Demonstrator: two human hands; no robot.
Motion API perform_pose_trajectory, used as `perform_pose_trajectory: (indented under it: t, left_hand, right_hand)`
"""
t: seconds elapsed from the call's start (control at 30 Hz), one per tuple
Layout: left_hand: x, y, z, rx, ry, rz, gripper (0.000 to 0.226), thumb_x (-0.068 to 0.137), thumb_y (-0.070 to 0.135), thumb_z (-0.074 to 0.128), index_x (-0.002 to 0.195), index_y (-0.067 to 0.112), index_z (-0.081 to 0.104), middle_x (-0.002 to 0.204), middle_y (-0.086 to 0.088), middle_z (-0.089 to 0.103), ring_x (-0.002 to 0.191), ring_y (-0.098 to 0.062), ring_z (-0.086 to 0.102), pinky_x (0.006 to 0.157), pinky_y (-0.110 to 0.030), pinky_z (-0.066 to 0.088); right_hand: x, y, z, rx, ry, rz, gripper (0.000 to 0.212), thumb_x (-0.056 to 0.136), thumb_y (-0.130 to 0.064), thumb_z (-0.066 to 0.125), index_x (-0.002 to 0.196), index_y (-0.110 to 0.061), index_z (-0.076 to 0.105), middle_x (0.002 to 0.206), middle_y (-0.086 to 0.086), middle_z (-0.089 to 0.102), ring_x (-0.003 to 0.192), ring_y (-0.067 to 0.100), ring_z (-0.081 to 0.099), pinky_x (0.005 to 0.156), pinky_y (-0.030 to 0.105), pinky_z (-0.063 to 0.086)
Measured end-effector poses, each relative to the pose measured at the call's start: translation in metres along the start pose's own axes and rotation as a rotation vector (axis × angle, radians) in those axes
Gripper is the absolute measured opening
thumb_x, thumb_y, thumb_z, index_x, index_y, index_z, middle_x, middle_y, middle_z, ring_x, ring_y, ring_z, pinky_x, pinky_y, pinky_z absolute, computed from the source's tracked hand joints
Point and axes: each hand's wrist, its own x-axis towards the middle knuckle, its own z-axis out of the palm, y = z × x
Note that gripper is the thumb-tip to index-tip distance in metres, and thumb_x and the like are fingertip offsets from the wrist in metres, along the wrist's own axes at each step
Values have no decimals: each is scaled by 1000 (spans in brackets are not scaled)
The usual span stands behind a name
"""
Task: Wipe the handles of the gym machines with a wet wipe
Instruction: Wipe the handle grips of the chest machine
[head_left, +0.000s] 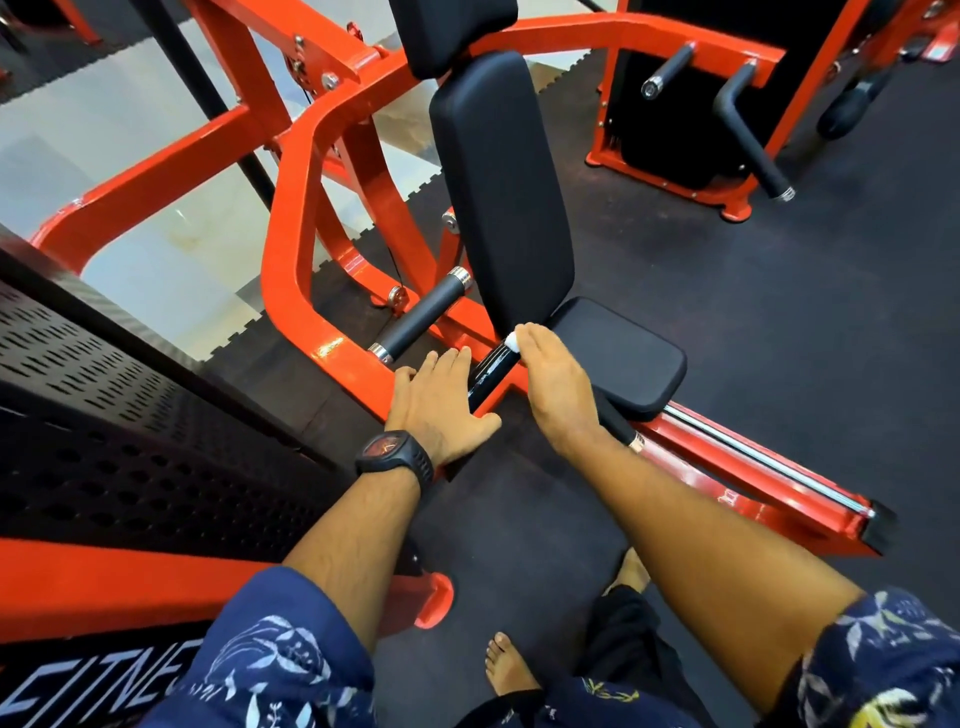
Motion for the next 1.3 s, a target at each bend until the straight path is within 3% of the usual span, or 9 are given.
perform_pose_trajectory:
  t: [0.17, 0.3, 0.47, 0.6, 0.73, 0.9, 1.07, 1.17, 1.3]
  left_hand:
    - [-3, 0, -1, -94, 36, 4, 77, 76, 51, 57, 144, 19, 43, 135, 4, 57, 134, -18, 46, 108, -42, 30]
    - [-4, -1, -2, -129, 65, 9, 74, 75, 48, 58, 142, 18, 46, 130, 5, 60, 126, -16, 51, 105, -39, 34]
    - [-3, -4, -2, -163, 79, -3, 69, 70, 47, 51, 132, 16, 53, 120, -1, 64, 121, -21, 56, 102, -39, 37]
    - [-5, -3, -2, -156, 76, 14, 65, 72, 46, 56, 131, 20, 53, 112, 6, 63, 110, -18, 58, 99, -39, 38]
    - [-4, -3, -2, -117, 48, 38, 69, 73, 47, 58, 137, 24, 49, 115, 11, 60, 112, -14, 54, 100, -40, 37]
    - [-3, -6, 0, -132, 50, 44, 55, 71, 49, 57, 122, 28, 51, 99, 16, 53, 99, -13, 56, 95, -41, 38]
    - [-3, -6, 2, -153, 92, 60, 35, 68, 46, 55, 99, 32, 46, 87, 15, 51, 86, -11, 53, 88, -39, 40]
    - [-3, -7, 4, -156, 101, 78, 36, 67, 45, 53, 99, 31, 48, 90, 13, 55, 91, -13, 56, 86, -39, 41]
    - [-2, -9, 6, -182, 102, 84, 50, 68, 44, 54, 115, 27, 53, 104, 12, 61, 105, -14, 57, 90, -37, 39]
  right_hand:
    - [12, 3, -19, -38, 50, -58, 33, 96, -18, 43, 121, -21, 64, 122, -8, 64, 109, 11, 59, 98, 30, 50]
    - [22, -13, -16, -74, -213, -323, 34, 85, -1, 49, 112, -12, 68, 113, 3, 66, 110, 23, 59, 93, 36, 50]
    - [54, -9, -25, -244, -328, -111, 31, 86, 3, 50, 103, -19, 64, 104, 3, 57, 93, 29, 60, 80, 42, 51]
    - [47, -22, -22, -241, -433, -267, 27, 92, -5, 47, 106, -15, 67, 107, 4, 62, 100, 25, 58, 84, 41, 50]
    - [61, -14, -30, -249, -371, 6, 23, 92, -9, 44, 99, -14, 66, 102, 10, 64, 95, 35, 62, 82, 43, 51]
    - [8, -27, -14, -54, -42, -49, 24, 92, -3, 46, 106, -6, 66, 105, 6, 63, 98, 22, 57, 86, 38, 50]
    - [-17, -52, 16, 465, 289, 565, 23, 96, -6, 59, 115, -9, 72, 115, -7, 66, 99, 0, 55, 83, 0, 34]
    - [-10, -68, 30, 645, 452, 814, 14, 94, -8, 62, 93, -14, 75, 88, -8, 65, 79, 6, 54, 74, 17, 42]
    - [11, -64, 29, 939, 488, 1161, 42, 93, -7, 60, 54, -21, 50, 51, -12, 46, 49, 7, 38, 55, 27, 39]
